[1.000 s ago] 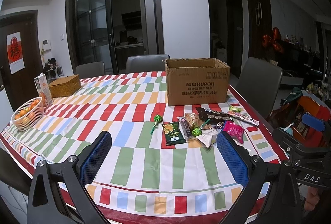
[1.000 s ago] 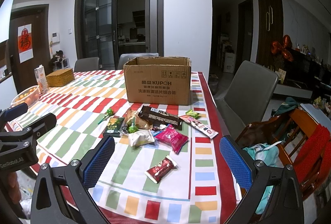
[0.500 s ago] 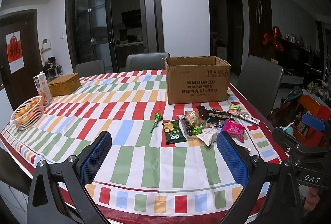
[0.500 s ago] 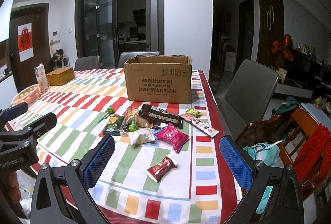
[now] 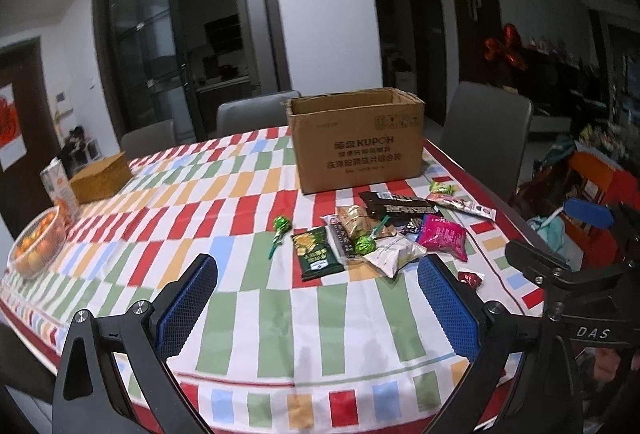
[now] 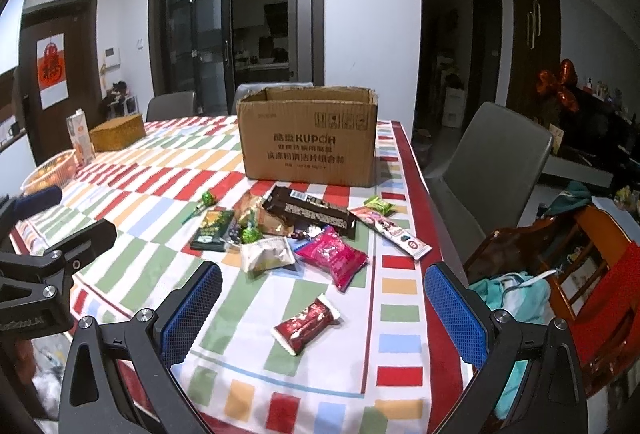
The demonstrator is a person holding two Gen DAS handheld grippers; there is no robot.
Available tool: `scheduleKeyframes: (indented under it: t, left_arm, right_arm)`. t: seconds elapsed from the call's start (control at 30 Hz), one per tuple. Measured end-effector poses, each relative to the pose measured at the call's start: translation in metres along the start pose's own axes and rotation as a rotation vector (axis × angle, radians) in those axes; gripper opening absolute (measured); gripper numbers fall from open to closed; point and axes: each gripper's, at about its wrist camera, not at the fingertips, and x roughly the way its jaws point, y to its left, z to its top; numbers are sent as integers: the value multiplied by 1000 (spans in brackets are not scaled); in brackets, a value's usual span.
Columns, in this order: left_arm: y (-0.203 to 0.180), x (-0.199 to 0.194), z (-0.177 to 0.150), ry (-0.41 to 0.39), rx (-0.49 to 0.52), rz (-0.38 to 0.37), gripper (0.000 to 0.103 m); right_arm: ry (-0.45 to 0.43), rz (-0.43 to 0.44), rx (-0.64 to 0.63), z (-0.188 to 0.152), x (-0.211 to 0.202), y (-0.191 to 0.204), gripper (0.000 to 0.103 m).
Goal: Organize snacks
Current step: 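Grasp the white pastry packet with the left tool while the right tool grasps the pink bag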
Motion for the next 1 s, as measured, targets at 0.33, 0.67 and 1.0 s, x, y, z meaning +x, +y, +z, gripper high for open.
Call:
scheduleKeyframes:
  t: [0.33,0.67,1.0]
  left_arm:
    - [-33,47,8,20,192,-89,83]
    - [-59,100,7,91,330,-226,64]
    - [-69,144,2,183,382,-322,50]
  right_arm:
    - [84,39,-72,3,50,-19,95]
    - [180,97,-188,2,100,-22,81]
    - [237,153,-278,1,137,-17,65]
